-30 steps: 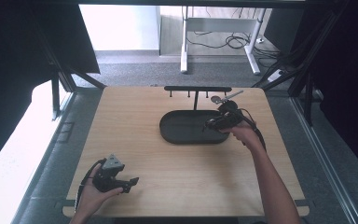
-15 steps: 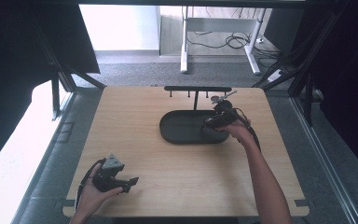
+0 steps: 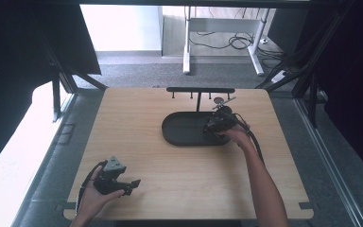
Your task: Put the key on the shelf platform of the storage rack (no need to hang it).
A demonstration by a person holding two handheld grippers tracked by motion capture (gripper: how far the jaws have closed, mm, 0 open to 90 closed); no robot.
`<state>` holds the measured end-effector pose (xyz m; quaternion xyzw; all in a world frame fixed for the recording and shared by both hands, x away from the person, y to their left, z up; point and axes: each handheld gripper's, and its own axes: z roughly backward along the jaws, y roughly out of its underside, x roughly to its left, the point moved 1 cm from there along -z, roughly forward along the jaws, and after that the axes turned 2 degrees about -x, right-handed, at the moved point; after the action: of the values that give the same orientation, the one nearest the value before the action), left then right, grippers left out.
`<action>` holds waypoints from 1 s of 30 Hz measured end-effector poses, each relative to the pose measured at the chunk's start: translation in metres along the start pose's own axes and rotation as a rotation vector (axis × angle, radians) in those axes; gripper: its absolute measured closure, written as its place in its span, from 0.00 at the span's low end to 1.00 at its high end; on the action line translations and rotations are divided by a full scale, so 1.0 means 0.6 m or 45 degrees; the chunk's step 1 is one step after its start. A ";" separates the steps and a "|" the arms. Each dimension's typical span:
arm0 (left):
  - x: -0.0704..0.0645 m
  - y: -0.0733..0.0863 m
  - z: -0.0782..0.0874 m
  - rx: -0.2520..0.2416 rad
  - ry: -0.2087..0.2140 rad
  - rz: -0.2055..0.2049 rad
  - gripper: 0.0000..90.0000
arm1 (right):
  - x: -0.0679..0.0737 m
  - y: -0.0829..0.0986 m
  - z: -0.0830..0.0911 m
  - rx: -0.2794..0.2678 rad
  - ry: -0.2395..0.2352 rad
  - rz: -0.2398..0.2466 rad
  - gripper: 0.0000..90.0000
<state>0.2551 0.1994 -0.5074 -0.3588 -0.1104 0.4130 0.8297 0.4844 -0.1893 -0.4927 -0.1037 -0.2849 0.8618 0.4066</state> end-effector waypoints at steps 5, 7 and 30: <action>0.001 0.000 0.000 0.000 -0.001 0.001 0.24 | -0.001 0.007 -0.015 0.016 0.014 0.011 0.55; 0.001 0.000 -0.001 0.001 -0.001 0.001 0.24 | -0.002 0.009 -0.019 0.024 0.015 0.013 0.55; 0.001 0.000 0.004 -0.008 -0.004 0.003 0.24 | 0.034 0.015 0.047 -0.100 0.018 0.067 0.45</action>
<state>0.2545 0.2011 -0.5057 -0.3610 -0.1125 0.4143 0.8279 0.4539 -0.1900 -0.4737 -0.1332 -0.3129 0.8595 0.3815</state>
